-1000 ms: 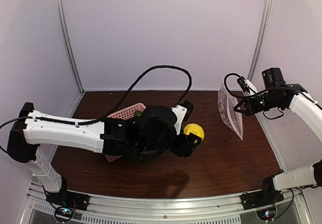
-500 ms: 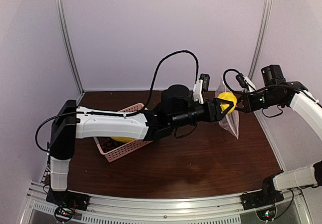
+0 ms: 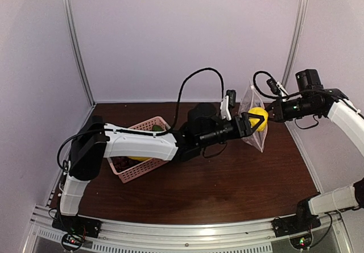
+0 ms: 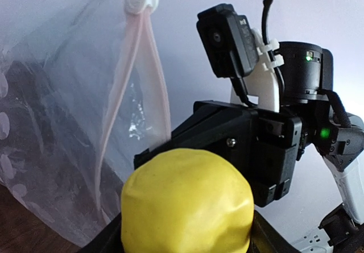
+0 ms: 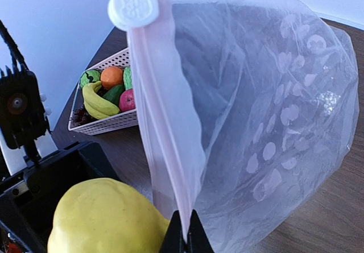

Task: Place the food in the zip-top bag and seal the zipper
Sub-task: Place the fake fruit in the zipper food storage bag.

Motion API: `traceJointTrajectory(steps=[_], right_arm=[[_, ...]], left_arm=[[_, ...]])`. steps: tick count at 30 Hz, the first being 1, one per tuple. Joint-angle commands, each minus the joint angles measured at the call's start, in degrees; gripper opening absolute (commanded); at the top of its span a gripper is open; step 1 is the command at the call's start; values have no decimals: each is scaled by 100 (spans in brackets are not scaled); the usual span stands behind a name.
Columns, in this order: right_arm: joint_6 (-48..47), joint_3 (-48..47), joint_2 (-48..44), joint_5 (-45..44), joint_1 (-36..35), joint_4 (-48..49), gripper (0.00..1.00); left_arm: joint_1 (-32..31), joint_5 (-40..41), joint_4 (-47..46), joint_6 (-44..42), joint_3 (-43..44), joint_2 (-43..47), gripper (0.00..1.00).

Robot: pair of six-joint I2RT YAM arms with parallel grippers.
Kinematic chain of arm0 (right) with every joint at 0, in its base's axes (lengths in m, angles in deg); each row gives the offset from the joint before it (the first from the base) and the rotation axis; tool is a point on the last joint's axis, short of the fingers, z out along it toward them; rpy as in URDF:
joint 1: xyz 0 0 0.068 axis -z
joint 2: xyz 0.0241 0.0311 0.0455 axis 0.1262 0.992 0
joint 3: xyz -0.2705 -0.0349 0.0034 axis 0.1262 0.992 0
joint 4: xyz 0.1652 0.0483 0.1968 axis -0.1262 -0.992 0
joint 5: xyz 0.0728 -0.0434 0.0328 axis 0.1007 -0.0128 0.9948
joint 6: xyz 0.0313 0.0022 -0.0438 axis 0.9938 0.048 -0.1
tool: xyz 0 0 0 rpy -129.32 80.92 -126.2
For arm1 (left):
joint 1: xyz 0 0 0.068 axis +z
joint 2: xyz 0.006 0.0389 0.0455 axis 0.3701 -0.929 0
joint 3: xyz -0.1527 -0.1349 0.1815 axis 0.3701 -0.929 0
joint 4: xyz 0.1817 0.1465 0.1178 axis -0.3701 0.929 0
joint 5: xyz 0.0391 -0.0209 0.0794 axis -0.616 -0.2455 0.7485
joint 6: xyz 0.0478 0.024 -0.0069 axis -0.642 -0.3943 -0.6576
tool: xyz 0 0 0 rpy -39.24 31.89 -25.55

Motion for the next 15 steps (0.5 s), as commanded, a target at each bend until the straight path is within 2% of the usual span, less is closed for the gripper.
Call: traceJointTrajectory(steps=[1,7,15], right_arm=[[24,-238,-55,246,-41,-128,0],[22,-117,-51,488,-39,-38,0],[-31,-83,11,749,-50,-52,0]], left_arm=[[117,435,-330,251,-263,-118,48],[147,543,141,204,-32,-217,47],[162,-122,580,-136,849,-601,47]])
